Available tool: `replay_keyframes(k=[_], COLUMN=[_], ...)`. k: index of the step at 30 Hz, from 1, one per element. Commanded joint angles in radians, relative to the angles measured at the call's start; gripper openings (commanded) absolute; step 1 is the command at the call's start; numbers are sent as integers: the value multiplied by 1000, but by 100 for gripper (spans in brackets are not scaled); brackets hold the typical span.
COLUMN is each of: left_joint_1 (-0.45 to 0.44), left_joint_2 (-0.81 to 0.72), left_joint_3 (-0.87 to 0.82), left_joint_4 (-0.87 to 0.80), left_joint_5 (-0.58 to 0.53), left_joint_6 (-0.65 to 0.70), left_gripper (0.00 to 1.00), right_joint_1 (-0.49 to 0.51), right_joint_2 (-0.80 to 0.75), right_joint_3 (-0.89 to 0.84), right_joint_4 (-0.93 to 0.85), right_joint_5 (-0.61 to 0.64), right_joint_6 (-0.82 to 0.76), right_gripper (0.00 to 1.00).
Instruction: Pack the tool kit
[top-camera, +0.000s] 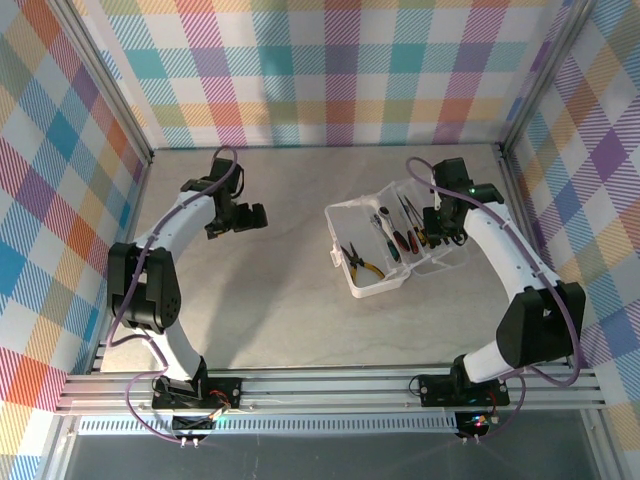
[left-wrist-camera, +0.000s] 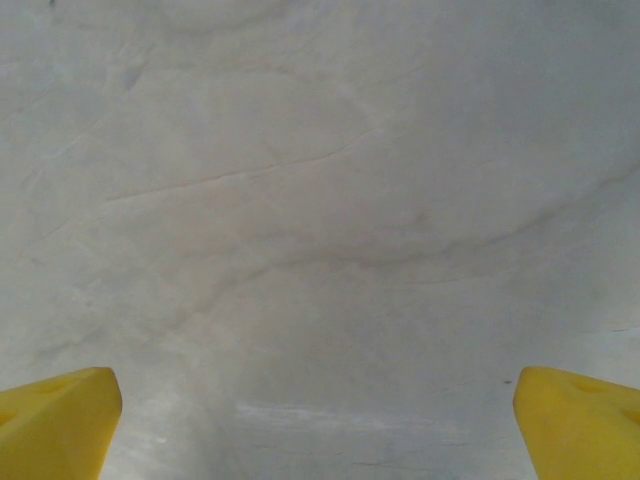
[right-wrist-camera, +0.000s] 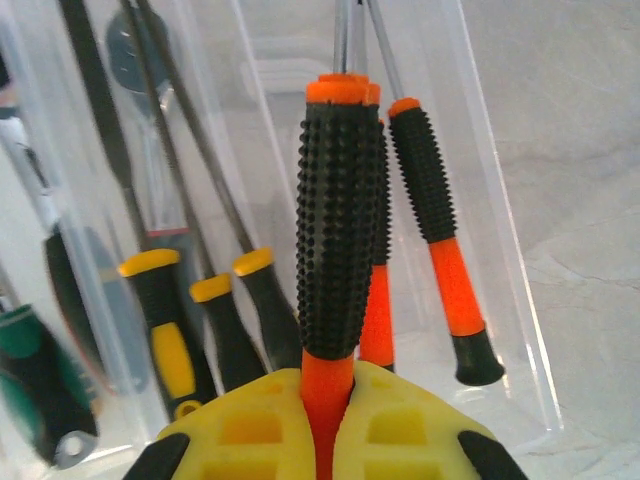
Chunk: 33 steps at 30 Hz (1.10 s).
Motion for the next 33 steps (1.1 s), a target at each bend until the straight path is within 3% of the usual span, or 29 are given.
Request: replay_keyframes(k=[1,11,20,30,33], left_joint_1=[8,8,8,8,8], left_joint_2=[4,26,35,39,42], left_joint_3=[-6,20,21,16,18], left_joint_4=[-35,-36,-32,-30,-28], left_joint_5=[-52,-11,7,17,16], left_joint_6=[24,24,25,29,28], left_gripper=[100,100,100,100,100], right_joint_1=[-10,-11,-11,-12,-42], right_joint_2=[18,91,100,72,9], right_joint_3=[22,43,46,47,39], right_joint_4=[-22,-18,-26,-32,-10], right_joint_5=[63,70,81,75,12], right_joint_6=[-39,-67,-63,-54,-10], right_gripper=[0,0,27,37,51])
